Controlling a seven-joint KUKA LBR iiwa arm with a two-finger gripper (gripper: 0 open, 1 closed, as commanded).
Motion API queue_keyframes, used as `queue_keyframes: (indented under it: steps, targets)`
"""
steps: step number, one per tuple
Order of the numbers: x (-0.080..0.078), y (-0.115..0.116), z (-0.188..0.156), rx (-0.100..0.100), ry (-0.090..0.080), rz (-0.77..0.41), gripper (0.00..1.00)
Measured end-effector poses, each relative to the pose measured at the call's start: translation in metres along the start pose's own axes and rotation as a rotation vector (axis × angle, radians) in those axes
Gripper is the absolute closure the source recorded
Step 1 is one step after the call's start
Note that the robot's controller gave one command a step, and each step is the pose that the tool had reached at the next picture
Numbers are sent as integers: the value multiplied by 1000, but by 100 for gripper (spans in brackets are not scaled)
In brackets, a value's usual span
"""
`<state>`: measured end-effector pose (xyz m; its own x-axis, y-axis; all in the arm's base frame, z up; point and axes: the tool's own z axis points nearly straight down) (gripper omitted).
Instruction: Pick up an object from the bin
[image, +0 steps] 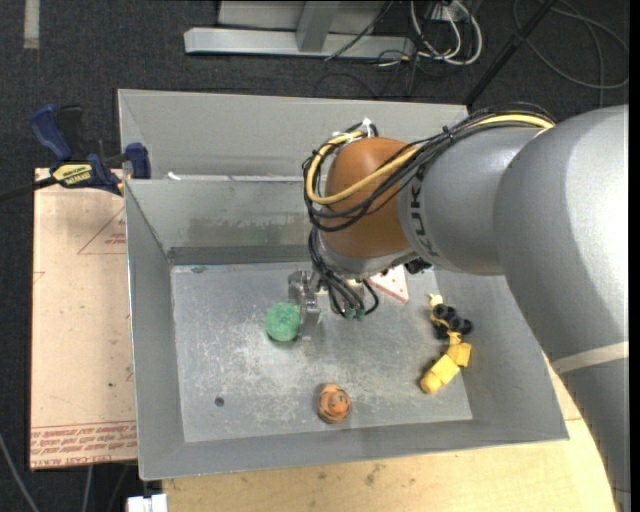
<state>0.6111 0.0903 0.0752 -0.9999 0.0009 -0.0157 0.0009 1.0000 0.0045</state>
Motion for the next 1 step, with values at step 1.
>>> queue_keyframes:
  steps: [1]
  targets:
    - [-3, 21, -151, 2, 8, 31, 100]
